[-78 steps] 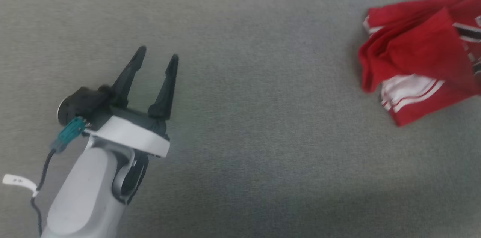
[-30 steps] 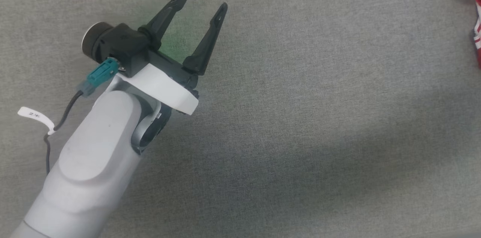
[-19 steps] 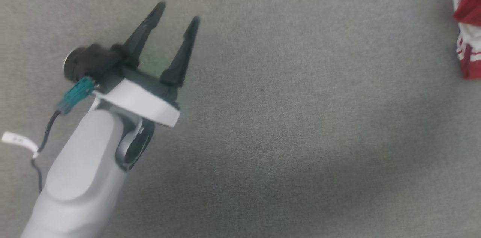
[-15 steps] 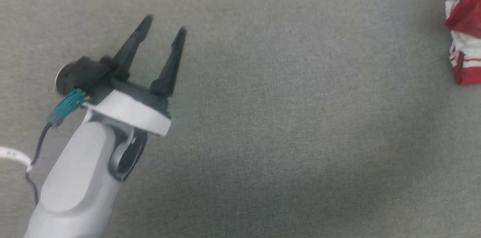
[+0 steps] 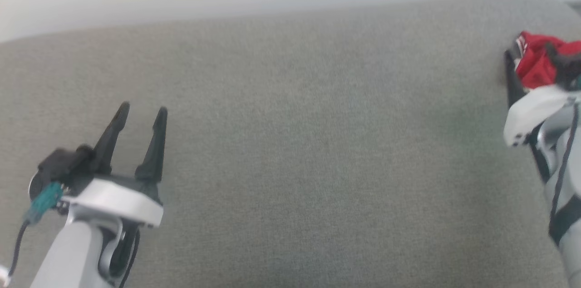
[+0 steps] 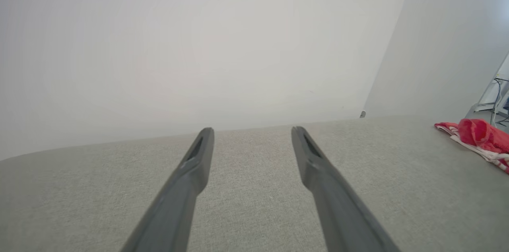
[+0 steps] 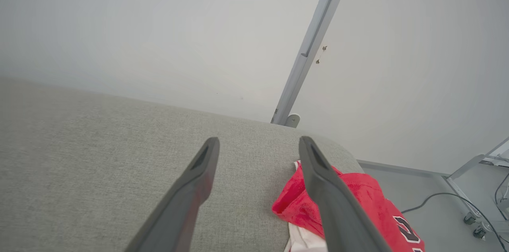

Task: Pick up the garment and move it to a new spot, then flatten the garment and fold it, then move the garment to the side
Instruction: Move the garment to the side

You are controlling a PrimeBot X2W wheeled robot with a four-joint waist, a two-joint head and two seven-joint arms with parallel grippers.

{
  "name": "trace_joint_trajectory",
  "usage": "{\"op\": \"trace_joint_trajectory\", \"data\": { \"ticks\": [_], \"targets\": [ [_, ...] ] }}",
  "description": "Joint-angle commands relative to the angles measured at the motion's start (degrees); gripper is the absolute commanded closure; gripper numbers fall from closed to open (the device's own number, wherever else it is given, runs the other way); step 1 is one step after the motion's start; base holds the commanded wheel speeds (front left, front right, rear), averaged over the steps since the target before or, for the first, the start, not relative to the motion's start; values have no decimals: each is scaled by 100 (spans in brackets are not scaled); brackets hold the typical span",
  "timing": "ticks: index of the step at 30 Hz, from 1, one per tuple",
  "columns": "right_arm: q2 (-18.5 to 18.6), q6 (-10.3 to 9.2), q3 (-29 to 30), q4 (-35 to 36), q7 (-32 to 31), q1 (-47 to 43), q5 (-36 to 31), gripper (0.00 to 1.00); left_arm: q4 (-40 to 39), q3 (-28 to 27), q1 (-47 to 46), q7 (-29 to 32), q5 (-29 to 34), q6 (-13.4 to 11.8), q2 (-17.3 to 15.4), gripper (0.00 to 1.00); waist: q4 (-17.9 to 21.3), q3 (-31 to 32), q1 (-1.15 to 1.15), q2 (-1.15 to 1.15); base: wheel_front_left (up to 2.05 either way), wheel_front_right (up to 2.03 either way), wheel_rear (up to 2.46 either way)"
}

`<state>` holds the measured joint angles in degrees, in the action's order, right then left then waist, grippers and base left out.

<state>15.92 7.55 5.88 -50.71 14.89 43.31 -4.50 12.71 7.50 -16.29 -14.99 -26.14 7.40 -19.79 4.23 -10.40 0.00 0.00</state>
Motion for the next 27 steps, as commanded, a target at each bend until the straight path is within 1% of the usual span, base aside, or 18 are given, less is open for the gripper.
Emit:
{"op": "trace_joint_trajectory", "data": {
  "ticks": [1,6,11,22,27],
  "targets": [
    [-38,-13,-49,138,34,-183,90,0,-55,-37,135,-22,52,6,-18,0,-83,249,0,0,0,0,0],
    [-79,-13,-283,963,32,-1082,500,0,-208,-419,766,-22,116,7,41,0,-132,560,0,0,0,0,0],
    [-132,-13,-353,1561,33,-1799,753,0,-374,-770,1290,-22,251,7,166,0,-179,778,0,0,0,0,0],
    [-408,-13,-191,2649,33,-3015,908,0,-631,-1251,2099,-22,326,7,269,0,-234,1060,0,0,0,0,0],
    [-562,-13,-111,2996,33,-3495,916,0,-663,-1344,2299,-22,362,7,271,0,-256,1121,0,0,0,0,0]
  ]
}}
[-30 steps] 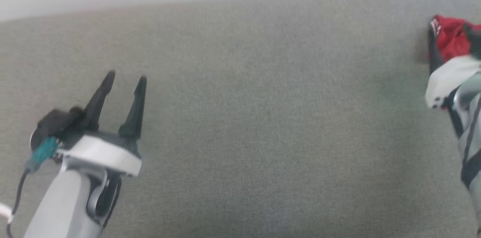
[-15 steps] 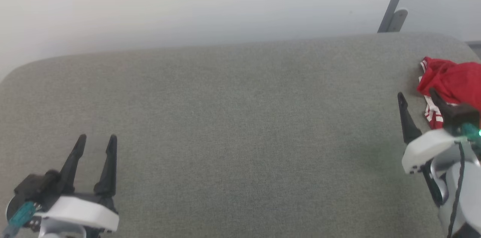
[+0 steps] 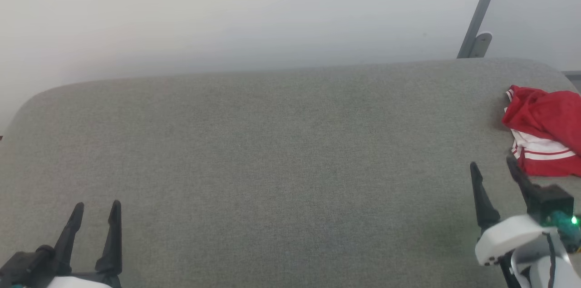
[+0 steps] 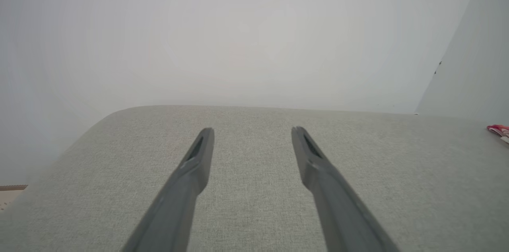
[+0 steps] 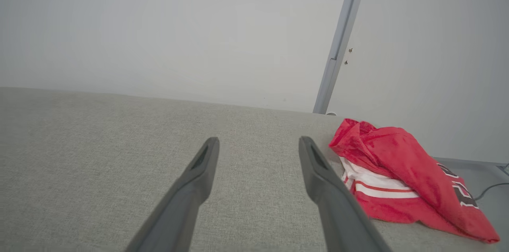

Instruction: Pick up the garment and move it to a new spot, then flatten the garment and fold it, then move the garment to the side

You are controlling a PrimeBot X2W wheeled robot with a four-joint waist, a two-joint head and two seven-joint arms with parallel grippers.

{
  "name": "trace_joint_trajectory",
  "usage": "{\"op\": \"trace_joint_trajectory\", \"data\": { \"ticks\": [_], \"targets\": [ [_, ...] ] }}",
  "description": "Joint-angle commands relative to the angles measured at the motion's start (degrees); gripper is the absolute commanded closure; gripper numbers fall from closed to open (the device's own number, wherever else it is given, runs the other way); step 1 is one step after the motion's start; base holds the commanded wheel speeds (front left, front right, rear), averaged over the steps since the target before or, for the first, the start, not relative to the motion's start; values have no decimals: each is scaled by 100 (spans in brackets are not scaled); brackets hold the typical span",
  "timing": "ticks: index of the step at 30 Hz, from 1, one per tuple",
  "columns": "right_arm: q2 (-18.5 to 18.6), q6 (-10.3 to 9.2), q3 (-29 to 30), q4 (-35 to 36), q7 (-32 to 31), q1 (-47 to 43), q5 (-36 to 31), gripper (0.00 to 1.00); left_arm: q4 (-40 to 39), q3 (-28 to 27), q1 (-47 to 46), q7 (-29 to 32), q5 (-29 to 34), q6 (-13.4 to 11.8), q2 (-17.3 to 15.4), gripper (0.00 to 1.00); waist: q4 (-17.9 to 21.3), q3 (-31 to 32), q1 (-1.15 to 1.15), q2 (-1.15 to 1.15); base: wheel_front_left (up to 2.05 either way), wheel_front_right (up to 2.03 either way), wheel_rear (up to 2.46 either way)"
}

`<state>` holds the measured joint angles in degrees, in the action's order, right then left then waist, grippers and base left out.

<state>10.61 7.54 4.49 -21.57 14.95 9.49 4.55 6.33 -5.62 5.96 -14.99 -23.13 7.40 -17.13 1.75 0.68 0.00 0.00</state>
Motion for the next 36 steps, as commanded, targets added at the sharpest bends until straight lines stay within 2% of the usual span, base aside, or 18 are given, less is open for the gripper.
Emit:
{"op": "trace_joint_trajectory", "data": {
  "ticks": [1,10,25,26,31,36],
  "targets": [
    [-53,-12,36,132,28,-197,5,0,-18,-46,100,-22,63,7,13,0,-14,22,0,0,0,0,0],
    [-251,-12,83,390,28,-614,-51,0,-46,-79,204,-22,22,7,76,0,-18,56,0,0,0,0,0],
    [-403,-12,21,454,28,-730,-45,0,-115,-60,243,-22,68,7,110,0,-31,61,0,0,0,0,0],
    [-384,0,23,440,0,-697,-48,100,-97,-47,195,1,19,0,118,100,-31,61,0,0,0,0,0],
    [-440,1,19,181,-46,-852,-25,100,162,26,230,18,-31,-1,334,100,-32,61,0,0,0,0,0],
    [-463,1,80,180,-237,-772,574,100,204,15,126,168,-513,0,408,100,-38,55,0,0,0,0,0]
  ]
}}
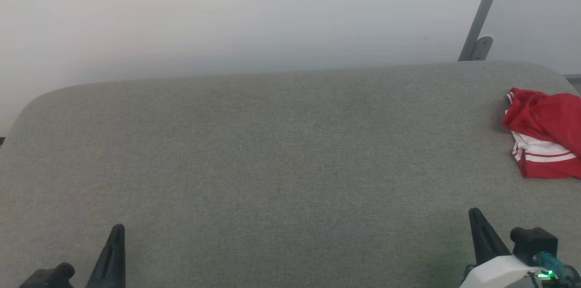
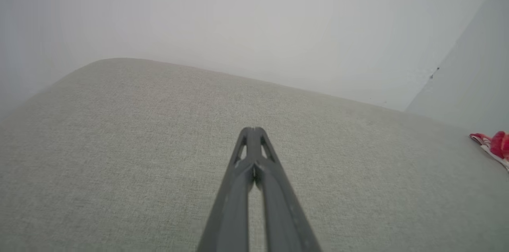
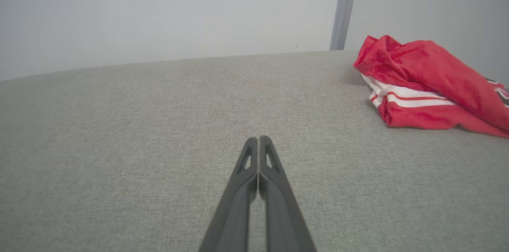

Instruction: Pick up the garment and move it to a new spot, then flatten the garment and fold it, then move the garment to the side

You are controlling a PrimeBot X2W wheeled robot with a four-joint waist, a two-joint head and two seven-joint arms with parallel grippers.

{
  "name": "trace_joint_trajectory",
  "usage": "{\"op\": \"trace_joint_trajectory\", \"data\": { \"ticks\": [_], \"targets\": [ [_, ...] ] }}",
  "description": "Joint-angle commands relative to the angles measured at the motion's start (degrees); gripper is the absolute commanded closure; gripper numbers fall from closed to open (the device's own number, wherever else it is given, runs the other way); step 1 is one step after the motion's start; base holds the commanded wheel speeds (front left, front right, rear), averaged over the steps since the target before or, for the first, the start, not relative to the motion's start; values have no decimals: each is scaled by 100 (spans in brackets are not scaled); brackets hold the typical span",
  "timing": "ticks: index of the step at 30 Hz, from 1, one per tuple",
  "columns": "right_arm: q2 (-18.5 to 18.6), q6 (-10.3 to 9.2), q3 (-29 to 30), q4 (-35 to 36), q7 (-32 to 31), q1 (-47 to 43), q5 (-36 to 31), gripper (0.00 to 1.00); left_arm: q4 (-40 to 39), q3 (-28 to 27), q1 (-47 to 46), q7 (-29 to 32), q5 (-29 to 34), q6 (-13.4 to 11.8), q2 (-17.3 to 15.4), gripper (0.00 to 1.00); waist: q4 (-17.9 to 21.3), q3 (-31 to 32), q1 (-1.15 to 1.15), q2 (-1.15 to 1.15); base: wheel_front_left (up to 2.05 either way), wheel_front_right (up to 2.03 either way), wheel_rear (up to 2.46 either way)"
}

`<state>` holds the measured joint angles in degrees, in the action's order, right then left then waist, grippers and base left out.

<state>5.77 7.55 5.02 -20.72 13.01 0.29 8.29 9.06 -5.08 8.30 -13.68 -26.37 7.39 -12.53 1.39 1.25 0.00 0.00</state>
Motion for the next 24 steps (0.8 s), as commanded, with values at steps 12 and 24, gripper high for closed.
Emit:
{"op": "trace_joint_trajectory", "data": {
  "ticks": [12,24],
  "targets": [
    [-25,-2,16,221,-305,198,1452,100,12,-58,-322,337,-1158,2,98,100,-14,-14,0,0,0,0,0],
    [-71,-2,32,311,-578,267,2632,100,89,-75,-524,622,-2078,4,244,100,-27,-28,0,0,0,0,0]
  ]
}}
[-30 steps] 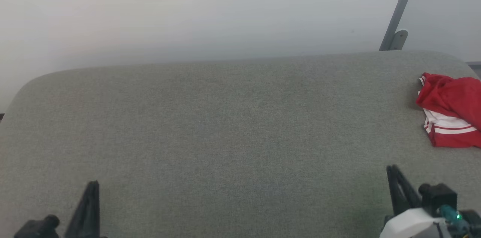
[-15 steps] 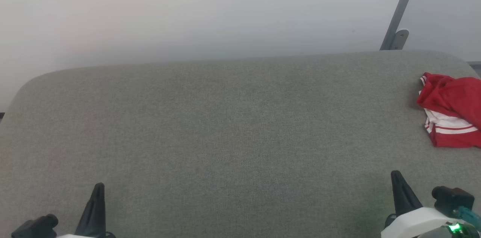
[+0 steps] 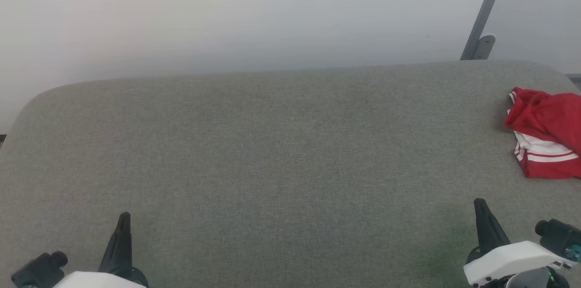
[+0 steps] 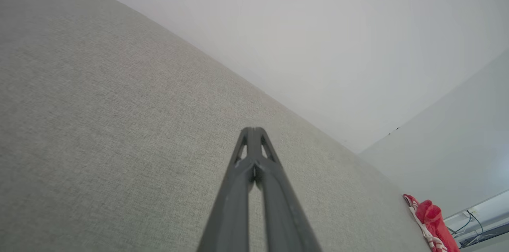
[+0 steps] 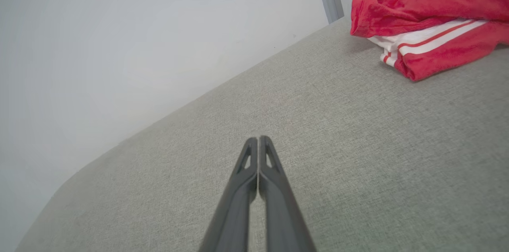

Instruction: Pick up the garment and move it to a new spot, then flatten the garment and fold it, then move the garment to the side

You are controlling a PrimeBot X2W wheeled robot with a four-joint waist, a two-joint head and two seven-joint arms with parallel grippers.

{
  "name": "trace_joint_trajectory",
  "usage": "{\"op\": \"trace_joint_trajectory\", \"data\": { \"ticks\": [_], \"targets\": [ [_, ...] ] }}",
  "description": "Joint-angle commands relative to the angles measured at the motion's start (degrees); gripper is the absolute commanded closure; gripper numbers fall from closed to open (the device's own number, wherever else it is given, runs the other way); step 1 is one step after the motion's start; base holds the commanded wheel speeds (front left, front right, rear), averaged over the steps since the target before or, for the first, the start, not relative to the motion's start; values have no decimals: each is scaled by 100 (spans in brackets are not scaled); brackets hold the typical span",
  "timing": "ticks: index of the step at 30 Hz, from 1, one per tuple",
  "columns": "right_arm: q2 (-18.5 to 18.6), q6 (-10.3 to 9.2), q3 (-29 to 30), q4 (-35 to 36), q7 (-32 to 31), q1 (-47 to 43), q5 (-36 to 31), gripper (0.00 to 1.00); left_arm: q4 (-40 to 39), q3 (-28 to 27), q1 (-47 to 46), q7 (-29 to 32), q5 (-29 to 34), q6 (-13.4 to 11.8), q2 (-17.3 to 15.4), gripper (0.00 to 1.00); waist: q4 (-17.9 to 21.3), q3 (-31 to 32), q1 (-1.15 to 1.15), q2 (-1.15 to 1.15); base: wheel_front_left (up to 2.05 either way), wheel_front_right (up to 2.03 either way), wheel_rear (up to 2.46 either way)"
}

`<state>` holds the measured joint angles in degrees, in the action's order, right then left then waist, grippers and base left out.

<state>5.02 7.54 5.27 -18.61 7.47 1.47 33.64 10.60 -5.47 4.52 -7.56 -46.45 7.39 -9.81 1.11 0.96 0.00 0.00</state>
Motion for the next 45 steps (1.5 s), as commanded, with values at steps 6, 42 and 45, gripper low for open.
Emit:
{"op": "trace_joint_trajectory", "data": {
  "ticks": [6,42,45],
  "targets": [
    [-14,-2,18,139,-152,188,632,100,-29,-45,-239,142,-490,5,34,100,-7,-7,0,0,0,0,0],
    [-114,-5,77,314,-779,352,3231,100,152,-84,-679,779,-2521,10,364,100,-48,-49,0,0,0,0,0],
    [-121,-5,80,324,-818,366,3413,100,166,-86,-707,822,-2671,11,385,100,-52,-53,0,0,0,0,0]
  ]
}}
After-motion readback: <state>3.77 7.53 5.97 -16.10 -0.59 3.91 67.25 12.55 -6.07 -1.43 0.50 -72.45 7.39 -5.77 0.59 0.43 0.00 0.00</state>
